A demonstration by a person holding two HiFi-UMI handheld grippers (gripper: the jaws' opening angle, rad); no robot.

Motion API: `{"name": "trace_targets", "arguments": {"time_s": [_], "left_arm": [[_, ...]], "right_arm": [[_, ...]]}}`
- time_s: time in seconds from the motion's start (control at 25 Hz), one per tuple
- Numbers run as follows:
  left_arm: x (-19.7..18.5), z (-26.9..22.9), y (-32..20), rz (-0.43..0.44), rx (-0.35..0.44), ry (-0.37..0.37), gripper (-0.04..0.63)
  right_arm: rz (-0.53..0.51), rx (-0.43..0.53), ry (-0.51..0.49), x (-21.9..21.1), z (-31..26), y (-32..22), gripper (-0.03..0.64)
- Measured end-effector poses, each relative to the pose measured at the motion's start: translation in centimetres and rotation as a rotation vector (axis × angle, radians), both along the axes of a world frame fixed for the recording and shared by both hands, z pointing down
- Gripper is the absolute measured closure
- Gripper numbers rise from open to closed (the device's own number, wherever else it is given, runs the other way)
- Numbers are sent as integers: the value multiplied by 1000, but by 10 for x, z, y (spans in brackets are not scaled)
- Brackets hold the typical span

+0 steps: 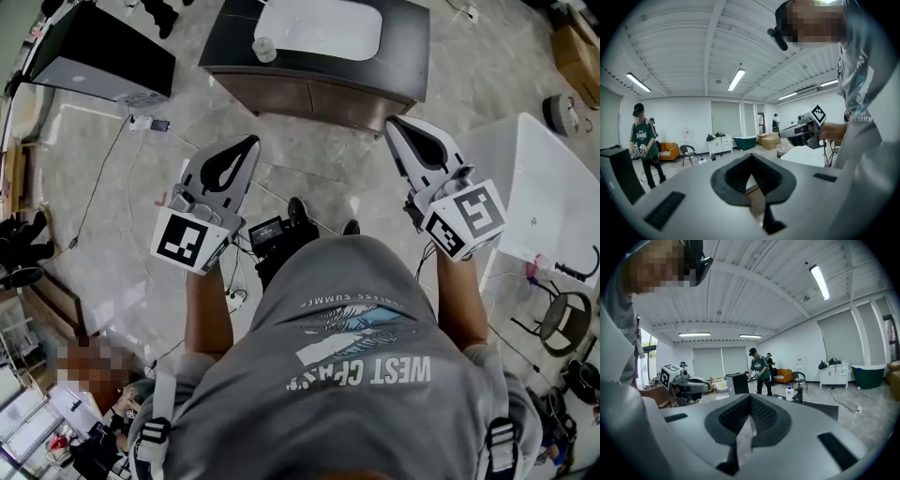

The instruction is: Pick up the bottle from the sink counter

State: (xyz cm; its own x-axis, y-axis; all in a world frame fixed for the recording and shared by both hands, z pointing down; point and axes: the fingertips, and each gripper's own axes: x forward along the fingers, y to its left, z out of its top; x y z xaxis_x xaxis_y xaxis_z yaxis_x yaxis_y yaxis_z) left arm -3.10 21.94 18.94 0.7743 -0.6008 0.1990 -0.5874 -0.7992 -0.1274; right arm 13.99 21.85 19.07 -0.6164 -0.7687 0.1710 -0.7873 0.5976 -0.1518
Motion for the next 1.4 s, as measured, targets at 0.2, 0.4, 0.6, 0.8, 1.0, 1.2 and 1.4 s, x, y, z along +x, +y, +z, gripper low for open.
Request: {"name": "trace_targets", "arguments": {"time_s": [0.2,0.4,0.6,0.8,1.0,1.2,1.4], "left_arm": [[-8,-7,-39,72,10,20,592],[-21,-9,-62,138,17,32,592],[-42,-10,-89,172,25,60,592],[-53,-5,-114,178,14,69,592],[-46,5,-126,147,-4,71,592],[-36,7,-145,81,-6,64,592],[-19,9,-167,-3,-12,50,592]], "right_arm": [[74,1,14,-10,-5,-24,614],[131,10,26,-26,-11,-39,614],[177,21,46,-42,-15,-58,615],[176,16,61,-54,-17,-80,615],[141,0,64,-47,-10,-102,615],[67,-3,51,-39,-2,-135,615],[-18,-5,38,-23,1,-173,615]]}}
